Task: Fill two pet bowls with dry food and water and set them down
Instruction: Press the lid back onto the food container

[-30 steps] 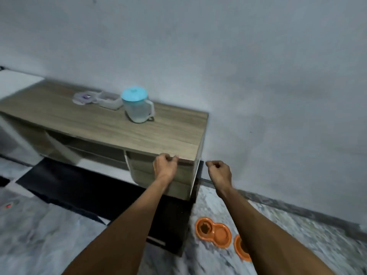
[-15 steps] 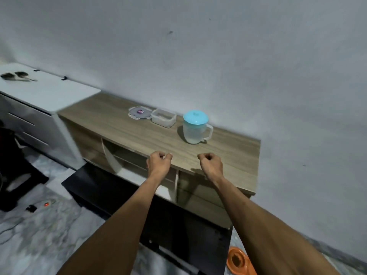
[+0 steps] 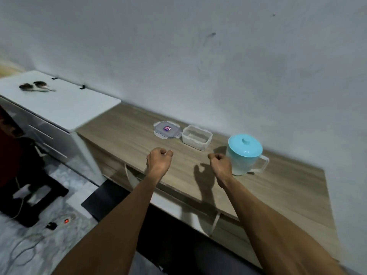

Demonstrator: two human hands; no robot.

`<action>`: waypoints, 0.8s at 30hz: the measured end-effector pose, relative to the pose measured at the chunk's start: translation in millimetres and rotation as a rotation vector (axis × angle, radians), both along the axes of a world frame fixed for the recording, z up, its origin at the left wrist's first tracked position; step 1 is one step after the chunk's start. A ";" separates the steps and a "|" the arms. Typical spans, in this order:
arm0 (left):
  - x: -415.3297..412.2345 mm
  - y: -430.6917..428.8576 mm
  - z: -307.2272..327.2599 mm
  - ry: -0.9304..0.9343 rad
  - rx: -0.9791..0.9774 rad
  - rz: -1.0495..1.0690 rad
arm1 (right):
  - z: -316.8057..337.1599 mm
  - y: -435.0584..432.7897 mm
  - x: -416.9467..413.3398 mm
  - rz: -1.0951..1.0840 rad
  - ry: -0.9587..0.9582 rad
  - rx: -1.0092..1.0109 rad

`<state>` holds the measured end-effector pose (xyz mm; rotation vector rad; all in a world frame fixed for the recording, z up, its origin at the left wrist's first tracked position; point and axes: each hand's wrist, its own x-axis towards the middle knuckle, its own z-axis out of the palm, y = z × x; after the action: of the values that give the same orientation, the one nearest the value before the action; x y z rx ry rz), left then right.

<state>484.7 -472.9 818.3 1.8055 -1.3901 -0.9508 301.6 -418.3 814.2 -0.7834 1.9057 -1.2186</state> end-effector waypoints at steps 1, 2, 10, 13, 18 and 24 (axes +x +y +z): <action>4.2 -12.9 -1.9 -0.006 -0.001 -0.004 | -0.2 -12.4 0.9 -0.013 0.008 0.006; 7.8 -23.6 -2.4 -0.015 0.003 -0.007 | -0.6 -24.1 1.9 -0.028 0.015 0.012; 23.9 -132.0 -22.6 -0.058 0.067 -0.096 | -13.1 -105.1 2.9 -0.192 0.064 0.071; 25.7 -178.9 -27.0 -0.111 0.045 -0.162 | -19.1 -132.9 3.4 -0.275 0.089 0.073; 31.0 -258.0 -45.2 -0.191 0.074 -0.295 | -34.7 -175.8 10.9 -0.406 0.124 0.137; 32.2 -318.9 -80.4 -0.316 0.141 -0.294 | -55.4 -205.5 15.6 -0.531 0.144 0.216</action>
<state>516.9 -791.8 737.9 1.9544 -1.8658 -0.9582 317.1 -623.7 758.7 -0.2574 2.4106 -1.2505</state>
